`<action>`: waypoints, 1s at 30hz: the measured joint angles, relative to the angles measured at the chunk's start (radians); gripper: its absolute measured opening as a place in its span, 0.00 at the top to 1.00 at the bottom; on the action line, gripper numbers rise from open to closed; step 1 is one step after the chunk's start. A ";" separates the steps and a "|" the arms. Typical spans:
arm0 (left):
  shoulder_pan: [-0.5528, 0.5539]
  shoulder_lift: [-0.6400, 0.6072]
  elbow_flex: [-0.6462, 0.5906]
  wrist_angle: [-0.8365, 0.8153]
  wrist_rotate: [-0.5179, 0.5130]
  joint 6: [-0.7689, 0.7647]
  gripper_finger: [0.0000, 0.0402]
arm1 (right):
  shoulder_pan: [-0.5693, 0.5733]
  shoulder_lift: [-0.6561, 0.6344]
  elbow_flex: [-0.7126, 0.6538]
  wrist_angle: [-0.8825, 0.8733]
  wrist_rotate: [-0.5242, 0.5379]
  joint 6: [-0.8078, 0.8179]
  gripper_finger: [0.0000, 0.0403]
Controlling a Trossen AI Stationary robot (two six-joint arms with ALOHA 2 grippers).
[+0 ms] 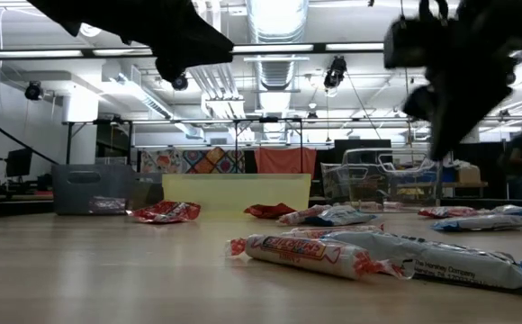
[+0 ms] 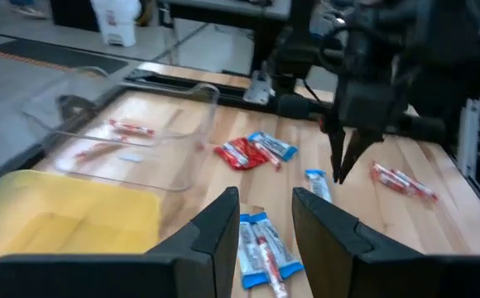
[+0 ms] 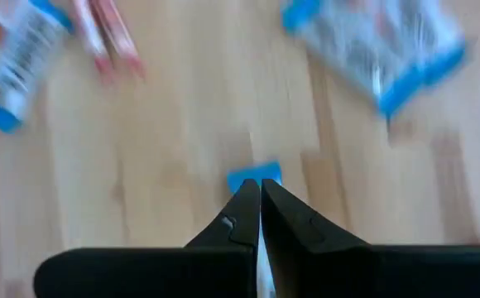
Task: Sort candy
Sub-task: Put the white candy into the yellow bin
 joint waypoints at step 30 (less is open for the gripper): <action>-0.039 0.057 0.000 0.107 0.021 0.026 0.76 | 0.116 -0.215 -0.565 0.633 0.166 0.041 0.62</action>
